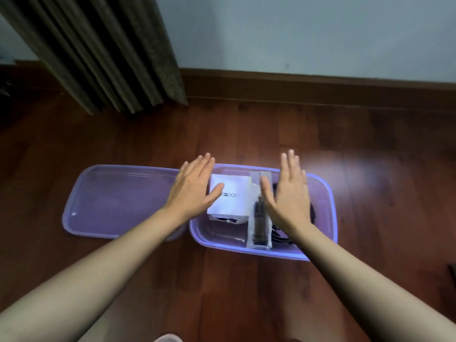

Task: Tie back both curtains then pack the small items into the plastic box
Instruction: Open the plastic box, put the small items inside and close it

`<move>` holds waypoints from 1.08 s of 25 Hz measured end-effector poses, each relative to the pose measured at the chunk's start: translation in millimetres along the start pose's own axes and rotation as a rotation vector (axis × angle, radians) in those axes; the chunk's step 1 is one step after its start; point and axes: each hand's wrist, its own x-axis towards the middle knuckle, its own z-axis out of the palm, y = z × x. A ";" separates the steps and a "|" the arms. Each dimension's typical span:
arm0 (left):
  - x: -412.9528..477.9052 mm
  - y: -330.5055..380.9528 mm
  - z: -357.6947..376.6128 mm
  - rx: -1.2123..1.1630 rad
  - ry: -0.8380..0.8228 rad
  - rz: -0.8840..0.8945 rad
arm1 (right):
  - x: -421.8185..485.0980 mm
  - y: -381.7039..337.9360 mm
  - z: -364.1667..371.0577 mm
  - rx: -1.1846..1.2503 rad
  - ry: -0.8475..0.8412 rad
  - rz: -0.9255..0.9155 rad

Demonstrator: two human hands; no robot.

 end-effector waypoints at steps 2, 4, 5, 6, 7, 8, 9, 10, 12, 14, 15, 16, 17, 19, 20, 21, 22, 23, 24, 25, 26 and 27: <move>-7.8 -28.2 -12.2 0.033 0.014 -0.068 | 10.0 -46.9 19.6 0.035 -0.070 -0.118; -19.9 -67.5 -21.0 0.079 0.021 -0.147 | 17.8 -89.5 42.7 0.037 -0.154 -0.236; -26.9 -88.5 -24.9 0.105 0.029 -0.195 | 21.7 -108.1 54.2 0.020 -0.187 -0.294; -34.1 -111.7 -25.6 0.128 0.032 -0.248 | 25.6 -125.1 65.4 -0.001 -0.218 -0.345; -41.2 -133.7 -26.5 0.147 0.024 -0.306 | 29.2 -140.5 76.3 -0.020 -0.251 -0.384; -48.1 -153.1 -26.2 0.152 0.014 -0.366 | 32.6 -153.4 86.1 -0.042 -0.292 -0.410; -55.1 -169.9 -25.2 0.148 0.004 -0.427 | 34.4 -163.8 96.0 -0.072 -0.337 -0.428; -63.5 -185.8 -24.0 0.140 0.002 -0.490 | 34.8 -173.8 107.0 -0.106 -0.379 -0.442; -80.1 -208.0 -18.2 0.126 -0.002 -0.591 | 32.5 -186.1 128.3 -0.157 -0.449 -0.449; -95.3 -222.7 -8.6 0.094 -0.011 -0.702 | 31.0 -187.5 147.9 -0.194 -0.520 -0.419; -101.9 -228.8 -3.4 0.065 -0.019 -0.775 | 31.4 -185.6 156.1 -0.217 -0.553 -0.396; -107.8 -236.3 3.4 0.034 -0.033 -0.836 | 31.9 -182.2 162.2 -0.245 -0.578 -0.372; -111.2 -242.1 8.8 0.011 -0.048 -0.883 | 33.5 -178.7 166.3 -0.276 -0.592 -0.356; -114.9 -253.0 19.4 -0.018 -0.079 -0.955 | 37.8 -177.1 172.4 -0.318 -0.611 -0.344; -114.4 -254.3 21.7 -0.036 -0.088 -0.985 | 39.9 -177.9 174.2 -0.326 -0.620 -0.339; -113.4 -254.7 24.0 -0.053 -0.088 -1.011 | 41.1 -179.0 174.7 -0.324 -0.630 -0.322; -112.4 -253.7 25.1 -0.063 -0.074 -1.036 | 42.3 -179.9 174.9 -0.309 -0.643 -0.289; -111.2 -253.5 25.6 -0.077 -0.055 -1.062 | 44.2 -180.2 175.2 -0.286 -0.658 -0.255; -110.3 -253.5 25.1 -0.089 -0.033 -1.074 | 46.2 -180.5 175.2 -0.268 -0.669 -0.234; -110.9 -256.8 26.7 -0.090 -0.012 -1.068 | 47.9 -181.1 175.2 -0.262 -0.667 -0.232; -112.0 -260.8 27.8 -0.086 -0.001 -1.061 | 49.6 -181.4 175.2 -0.261 -0.650 -0.238; -112.7 -264.5 28.3 -0.079 0.007 -1.053 | 51.5 -181.7 174.7 -0.245 -0.627 -0.236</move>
